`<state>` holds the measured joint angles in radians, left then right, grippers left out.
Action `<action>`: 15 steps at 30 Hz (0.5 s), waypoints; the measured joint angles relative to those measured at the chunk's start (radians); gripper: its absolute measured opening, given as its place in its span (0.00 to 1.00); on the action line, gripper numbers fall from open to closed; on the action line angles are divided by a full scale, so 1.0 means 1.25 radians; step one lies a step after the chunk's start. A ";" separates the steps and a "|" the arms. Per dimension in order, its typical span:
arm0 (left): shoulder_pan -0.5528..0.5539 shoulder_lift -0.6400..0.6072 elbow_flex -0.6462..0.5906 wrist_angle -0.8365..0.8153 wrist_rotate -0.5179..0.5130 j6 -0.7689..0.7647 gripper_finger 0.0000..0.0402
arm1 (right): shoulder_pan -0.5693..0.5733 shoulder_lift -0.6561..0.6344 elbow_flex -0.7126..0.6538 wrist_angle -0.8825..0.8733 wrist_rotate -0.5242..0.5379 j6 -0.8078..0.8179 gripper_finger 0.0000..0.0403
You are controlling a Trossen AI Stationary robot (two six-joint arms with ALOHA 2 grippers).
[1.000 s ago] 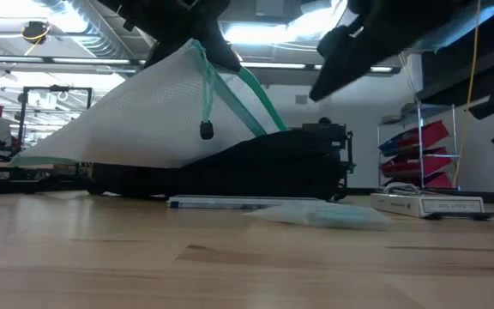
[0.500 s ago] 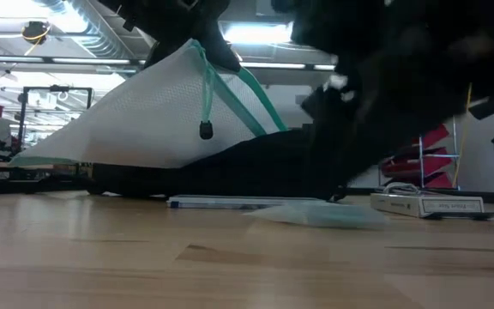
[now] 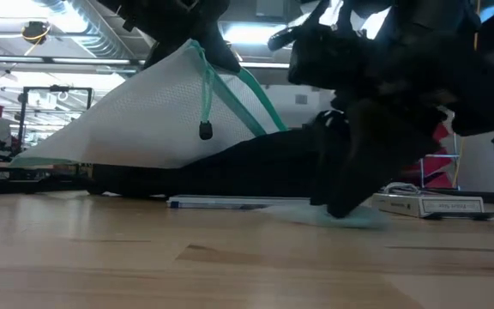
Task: Unpack backpack
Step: Put the packed earphones into the blue zip bag
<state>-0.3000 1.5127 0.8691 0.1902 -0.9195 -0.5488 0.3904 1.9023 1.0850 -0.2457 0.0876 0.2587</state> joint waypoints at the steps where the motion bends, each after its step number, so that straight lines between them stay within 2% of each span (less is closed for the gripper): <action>1: 0.001 0.000 0.000 0.000 0.000 0.000 0.01 | 0.000 0.000 0.000 -0.007 -0.001 0.001 0.39; 9: 0.001 0.000 0.000 0.000 0.000 0.000 0.01 | 0.001 0.000 0.001 -0.015 0.000 -0.001 0.35; 15: 0.001 0.000 0.000 0.000 0.000 -0.001 0.01 | 0.001 0.000 0.001 -0.015 0.009 -0.004 0.28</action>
<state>-0.2993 1.5127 0.8692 0.1902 -0.9195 -0.5495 0.3912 1.9018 1.0859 -0.2646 0.0985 0.2536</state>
